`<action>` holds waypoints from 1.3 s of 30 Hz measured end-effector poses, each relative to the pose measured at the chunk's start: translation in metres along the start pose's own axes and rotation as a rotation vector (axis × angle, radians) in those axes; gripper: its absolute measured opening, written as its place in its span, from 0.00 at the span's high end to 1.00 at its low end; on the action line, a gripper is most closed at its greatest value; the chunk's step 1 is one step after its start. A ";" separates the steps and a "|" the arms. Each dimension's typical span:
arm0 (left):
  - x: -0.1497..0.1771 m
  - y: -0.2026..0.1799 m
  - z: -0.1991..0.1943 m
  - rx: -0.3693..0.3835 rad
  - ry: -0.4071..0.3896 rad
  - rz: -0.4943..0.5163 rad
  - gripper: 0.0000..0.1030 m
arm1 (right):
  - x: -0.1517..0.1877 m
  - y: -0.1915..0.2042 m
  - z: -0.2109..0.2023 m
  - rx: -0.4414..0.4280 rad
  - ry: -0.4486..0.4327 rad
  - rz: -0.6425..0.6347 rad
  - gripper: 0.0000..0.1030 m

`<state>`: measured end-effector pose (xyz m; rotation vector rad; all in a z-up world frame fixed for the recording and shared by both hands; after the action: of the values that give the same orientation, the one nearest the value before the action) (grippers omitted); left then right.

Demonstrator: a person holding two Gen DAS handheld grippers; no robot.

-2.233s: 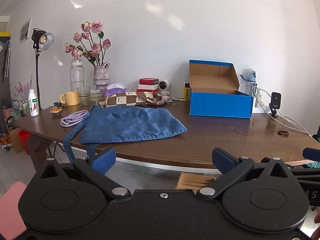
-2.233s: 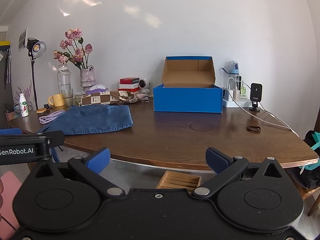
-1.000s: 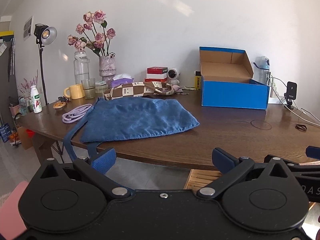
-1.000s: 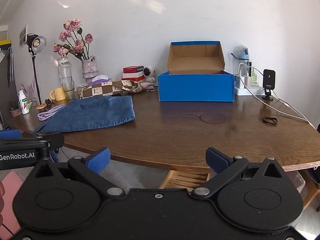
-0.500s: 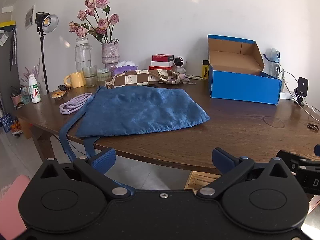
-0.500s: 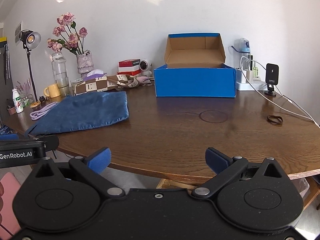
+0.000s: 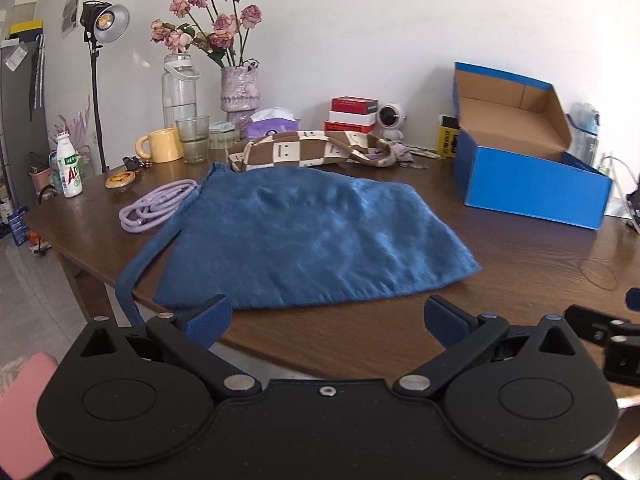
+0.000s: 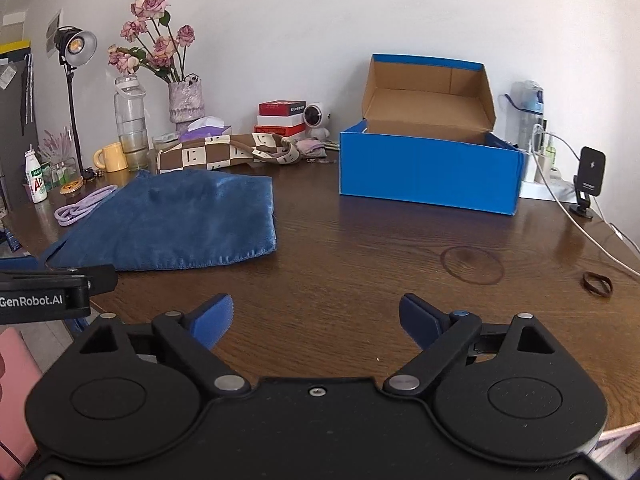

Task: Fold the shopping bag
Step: 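Grasp the bag's side seam with the left gripper while the right gripper grasps the bag edge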

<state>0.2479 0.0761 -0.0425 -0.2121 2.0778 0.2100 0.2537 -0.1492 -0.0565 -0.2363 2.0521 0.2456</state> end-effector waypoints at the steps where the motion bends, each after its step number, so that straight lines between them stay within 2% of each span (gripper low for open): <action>1: -0.006 0.008 0.010 -0.025 -0.006 0.008 0.00 | -0.006 0.002 0.013 -0.011 0.012 -0.001 0.12; 5: -0.026 0.032 0.049 -0.096 -0.001 0.056 0.00 | -0.030 0.009 0.067 -0.054 0.059 -0.004 0.15; 6: -0.030 0.043 0.065 -0.115 0.045 0.053 0.00 | -0.036 0.010 0.081 -0.065 0.070 -0.005 0.16; 11: -0.038 0.079 0.100 -0.095 0.139 -0.050 0.00 | -0.066 0.019 0.147 -0.118 0.129 -0.009 0.21; 14: -0.038 0.097 0.115 -0.086 0.183 -0.093 0.00 | -0.071 0.027 0.175 -0.153 0.168 0.009 0.24; 17: -0.037 0.106 0.129 -0.016 0.241 -0.140 0.00 | -0.077 0.034 0.198 -0.151 0.191 -0.019 0.30; 19: -0.035 0.105 0.133 0.014 0.264 -0.137 0.02 | -0.078 0.036 0.207 -0.153 0.204 -0.026 0.39; 23: -0.028 0.105 0.144 0.044 0.326 -0.160 0.27 | -0.072 0.037 0.217 -0.164 0.242 -0.029 0.43; 26: -0.027 0.102 0.146 0.017 0.317 -0.122 0.34 | -0.067 0.041 0.215 -0.174 0.246 -0.047 0.47; 27: -0.027 0.102 0.149 0.008 0.310 -0.117 0.37 | -0.066 0.042 0.214 -0.177 0.247 -0.053 0.52; 28: -0.027 0.103 0.151 -0.001 0.302 -0.113 0.45 | -0.064 0.043 0.214 -0.181 0.248 -0.059 0.56; 29: -0.028 0.105 0.152 -0.010 0.299 -0.122 0.59 | -0.063 0.044 0.213 -0.183 0.249 -0.065 0.60; 31: -0.029 0.109 0.153 -0.027 0.293 -0.139 0.71 | -0.073 0.040 0.229 -0.147 0.236 -0.073 0.85; 32: -0.030 0.112 0.153 -0.022 0.293 -0.153 0.79 | -0.075 0.039 0.226 -0.150 0.220 -0.068 0.87; 33: -0.030 0.111 0.152 -0.017 0.290 -0.148 0.82 | -0.077 0.038 0.223 -0.159 0.206 -0.059 0.92; 39: -0.035 0.092 0.149 0.032 0.249 -0.082 0.92 | -0.082 0.026 0.195 -0.122 0.116 -0.025 0.96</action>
<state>0.3684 0.2023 -0.0796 -0.3168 2.3122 0.1037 0.4490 -0.0663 -0.0736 -0.3586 2.1499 0.3486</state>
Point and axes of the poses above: each gripper's, at about its wrist camera, not at the fingertips, and z roughly the way its jaws point, y to its left, x to its underside, the point moved 7 cm from there along z, roughly the way its jaws point, and after that the axes turned 3 degrees about -x, right-handed, at the moved point
